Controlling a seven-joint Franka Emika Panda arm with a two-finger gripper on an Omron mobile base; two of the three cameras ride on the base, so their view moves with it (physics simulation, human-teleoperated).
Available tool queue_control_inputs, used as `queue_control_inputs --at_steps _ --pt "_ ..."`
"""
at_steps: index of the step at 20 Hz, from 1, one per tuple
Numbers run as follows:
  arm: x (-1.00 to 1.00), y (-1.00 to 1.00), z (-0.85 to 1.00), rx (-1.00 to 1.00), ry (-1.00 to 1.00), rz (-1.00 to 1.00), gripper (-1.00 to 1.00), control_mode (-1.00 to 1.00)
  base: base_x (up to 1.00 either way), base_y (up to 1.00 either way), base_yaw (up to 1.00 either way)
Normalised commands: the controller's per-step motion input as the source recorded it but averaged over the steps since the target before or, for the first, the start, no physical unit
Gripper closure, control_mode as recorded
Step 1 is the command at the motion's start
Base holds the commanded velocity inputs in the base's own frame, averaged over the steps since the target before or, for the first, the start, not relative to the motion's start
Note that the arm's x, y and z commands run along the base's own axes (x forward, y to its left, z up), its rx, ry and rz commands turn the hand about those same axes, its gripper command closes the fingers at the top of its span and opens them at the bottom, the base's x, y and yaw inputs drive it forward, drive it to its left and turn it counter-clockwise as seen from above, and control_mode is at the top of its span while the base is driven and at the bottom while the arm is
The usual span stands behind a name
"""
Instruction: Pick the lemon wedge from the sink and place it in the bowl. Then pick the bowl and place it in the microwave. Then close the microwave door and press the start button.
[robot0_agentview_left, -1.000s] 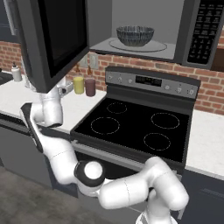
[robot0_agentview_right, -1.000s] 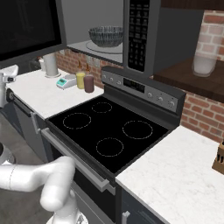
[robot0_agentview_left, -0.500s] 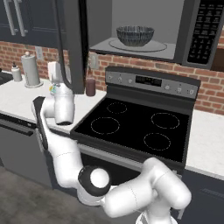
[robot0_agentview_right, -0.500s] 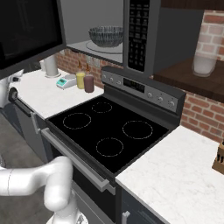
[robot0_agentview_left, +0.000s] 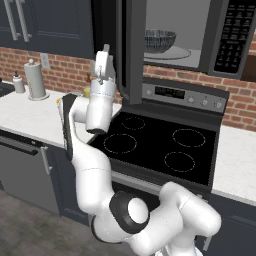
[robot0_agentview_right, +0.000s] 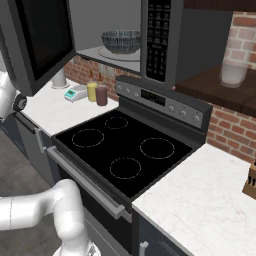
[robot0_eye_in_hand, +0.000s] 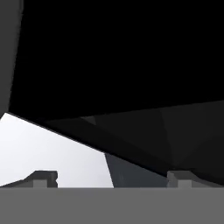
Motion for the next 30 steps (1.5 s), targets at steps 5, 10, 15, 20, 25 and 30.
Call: queue_control_inputs --at_steps 5,10,15,20,25,30 --pt "-0.13 -0.6 0.15 0.23 -0.01 -0.01 -1.0 -1.0 0.0 0.0 0.0" --pt "0.13 -0.62 0.0 0.15 0.13 -0.03 -1.0 -1.0 0.0 0.0 0.0" --pt "0.0 -0.56 0.06 0.12 0.12 -0.07 -1.0 -1.0 0.0 0.0 0.0" --pt "0.04 -0.39 0.11 0.06 0.1 -0.14 -1.0 -1.0 0.0 0.0 0.0" --pt "0.14 -0.21 0.09 0.0 0.04 -0.18 -1.0 -1.0 0.0 0.0 0.0" --pt "0.3 -0.23 0.0 0.0 0.0 -0.17 -1.0 -1.0 0.0 0.0 0.0"
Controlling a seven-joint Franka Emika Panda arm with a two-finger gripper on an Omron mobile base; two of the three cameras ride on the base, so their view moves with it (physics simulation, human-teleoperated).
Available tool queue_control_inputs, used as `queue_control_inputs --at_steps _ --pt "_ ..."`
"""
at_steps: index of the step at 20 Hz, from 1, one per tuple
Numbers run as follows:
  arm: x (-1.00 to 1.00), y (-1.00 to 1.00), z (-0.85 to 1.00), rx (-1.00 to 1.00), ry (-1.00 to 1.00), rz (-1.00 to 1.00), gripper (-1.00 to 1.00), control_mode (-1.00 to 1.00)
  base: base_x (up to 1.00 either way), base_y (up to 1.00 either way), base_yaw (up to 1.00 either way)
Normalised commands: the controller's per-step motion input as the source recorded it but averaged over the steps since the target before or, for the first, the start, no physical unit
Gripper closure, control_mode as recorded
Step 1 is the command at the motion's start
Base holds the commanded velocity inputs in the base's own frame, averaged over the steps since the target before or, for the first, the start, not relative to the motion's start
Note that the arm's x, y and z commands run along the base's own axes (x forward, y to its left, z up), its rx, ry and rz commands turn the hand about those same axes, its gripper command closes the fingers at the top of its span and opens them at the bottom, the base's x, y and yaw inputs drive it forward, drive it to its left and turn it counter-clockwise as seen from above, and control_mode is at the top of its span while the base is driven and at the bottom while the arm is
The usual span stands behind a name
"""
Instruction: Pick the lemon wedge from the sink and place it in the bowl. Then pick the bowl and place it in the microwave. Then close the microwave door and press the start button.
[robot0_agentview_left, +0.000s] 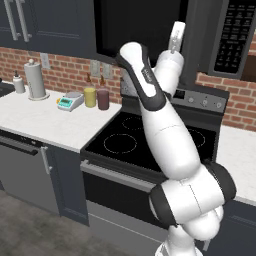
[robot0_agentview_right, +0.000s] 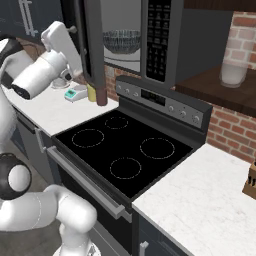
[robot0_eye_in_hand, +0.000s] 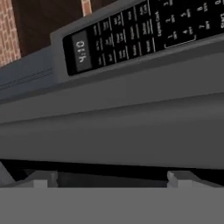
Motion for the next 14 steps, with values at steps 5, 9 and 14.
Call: queue_control_inputs --at_steps 5,9,14 --pt "0.42 -0.17 0.0 0.0 0.0 -0.16 -1.0 -1.0 0.0 0.0 0.0" --pt "0.62 0.0 -0.01 -0.01 0.0 -0.16 -1.0 -1.0 0.0 0.0 0.0" --pt "0.45 0.05 0.0 -0.13 -0.05 -0.25 -1.0 -1.0 0.0 0.0 0.0"
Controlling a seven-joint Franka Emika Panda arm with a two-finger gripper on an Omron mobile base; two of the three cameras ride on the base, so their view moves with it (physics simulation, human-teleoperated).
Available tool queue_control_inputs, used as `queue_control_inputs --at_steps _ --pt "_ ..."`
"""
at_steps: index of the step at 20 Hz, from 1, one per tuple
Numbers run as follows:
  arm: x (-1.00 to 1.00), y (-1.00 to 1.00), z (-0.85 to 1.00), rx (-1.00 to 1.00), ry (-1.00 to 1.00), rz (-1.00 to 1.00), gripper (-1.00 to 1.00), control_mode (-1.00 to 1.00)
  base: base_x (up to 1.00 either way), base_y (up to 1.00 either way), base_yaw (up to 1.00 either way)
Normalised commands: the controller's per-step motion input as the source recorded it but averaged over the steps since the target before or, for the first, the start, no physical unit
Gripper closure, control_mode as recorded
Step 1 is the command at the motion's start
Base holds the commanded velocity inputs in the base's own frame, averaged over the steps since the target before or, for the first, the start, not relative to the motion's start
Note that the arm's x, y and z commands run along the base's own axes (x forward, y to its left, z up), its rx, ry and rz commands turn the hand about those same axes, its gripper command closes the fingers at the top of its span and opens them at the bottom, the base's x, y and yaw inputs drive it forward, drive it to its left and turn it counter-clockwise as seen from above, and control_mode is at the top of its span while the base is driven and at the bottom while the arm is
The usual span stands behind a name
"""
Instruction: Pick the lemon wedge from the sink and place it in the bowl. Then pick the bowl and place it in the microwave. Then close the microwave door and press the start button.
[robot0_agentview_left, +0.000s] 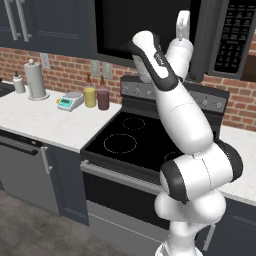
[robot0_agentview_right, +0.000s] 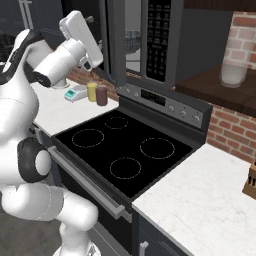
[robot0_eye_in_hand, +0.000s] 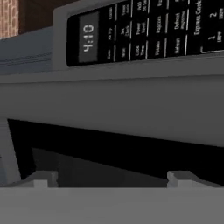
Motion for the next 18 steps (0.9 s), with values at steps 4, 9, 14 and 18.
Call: queue_control_inputs --at_steps 4,9,14,18 --pt "0.52 0.15 0.0 -0.21 -0.12 -0.32 -1.0 -1.0 0.0 0.0 0.0" --pt "0.59 0.01 -0.11 -0.23 -0.06 -0.34 -1.0 -1.0 0.0 0.0 0.0" --pt "0.87 0.0 -0.27 -0.14 0.09 -0.27 -1.0 -1.0 0.0 0.0 0.0" --pt "0.74 0.0 -0.1 -0.07 0.18 -0.23 -1.0 -1.0 0.0 0.0 0.0"
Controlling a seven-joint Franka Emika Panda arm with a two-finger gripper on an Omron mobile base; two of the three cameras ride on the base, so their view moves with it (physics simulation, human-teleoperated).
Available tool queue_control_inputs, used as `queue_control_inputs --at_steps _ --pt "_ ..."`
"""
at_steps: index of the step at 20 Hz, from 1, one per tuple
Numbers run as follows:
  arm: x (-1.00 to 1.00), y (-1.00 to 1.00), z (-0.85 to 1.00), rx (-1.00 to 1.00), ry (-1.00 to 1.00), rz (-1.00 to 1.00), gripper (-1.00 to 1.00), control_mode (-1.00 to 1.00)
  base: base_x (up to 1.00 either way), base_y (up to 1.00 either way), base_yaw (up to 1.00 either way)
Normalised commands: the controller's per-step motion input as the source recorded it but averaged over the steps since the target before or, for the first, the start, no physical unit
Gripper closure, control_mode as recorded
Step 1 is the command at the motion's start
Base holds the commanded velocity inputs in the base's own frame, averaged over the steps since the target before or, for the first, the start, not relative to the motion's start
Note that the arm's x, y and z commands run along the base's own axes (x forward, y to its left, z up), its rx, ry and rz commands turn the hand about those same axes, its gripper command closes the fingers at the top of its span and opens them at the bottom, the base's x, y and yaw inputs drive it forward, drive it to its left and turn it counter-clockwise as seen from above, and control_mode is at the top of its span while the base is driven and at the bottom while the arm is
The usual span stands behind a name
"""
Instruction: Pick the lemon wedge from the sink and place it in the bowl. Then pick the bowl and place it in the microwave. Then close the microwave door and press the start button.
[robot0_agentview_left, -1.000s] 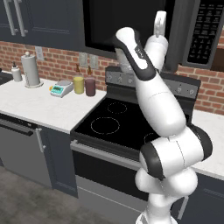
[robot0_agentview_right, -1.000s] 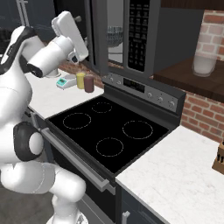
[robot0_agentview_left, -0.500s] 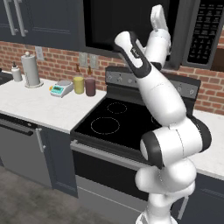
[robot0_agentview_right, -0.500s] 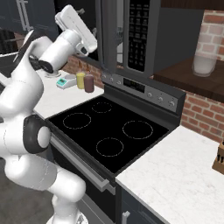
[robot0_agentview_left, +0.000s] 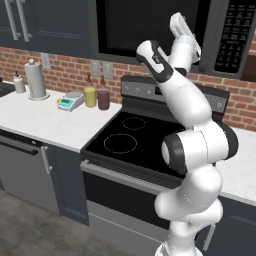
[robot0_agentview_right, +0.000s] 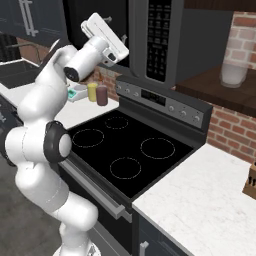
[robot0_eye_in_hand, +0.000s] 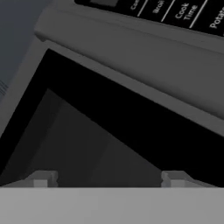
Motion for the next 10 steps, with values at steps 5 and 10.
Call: queue_control_inputs --at_steps 5,10 --pt "0.7 0.0 -0.12 -0.05 0.23 -0.2 -1.0 -1.0 0.0 0.0 0.0" --pt "0.4 0.05 -0.17 -0.05 0.2 -0.09 -1.0 -1.0 0.0 0.0 0.0"
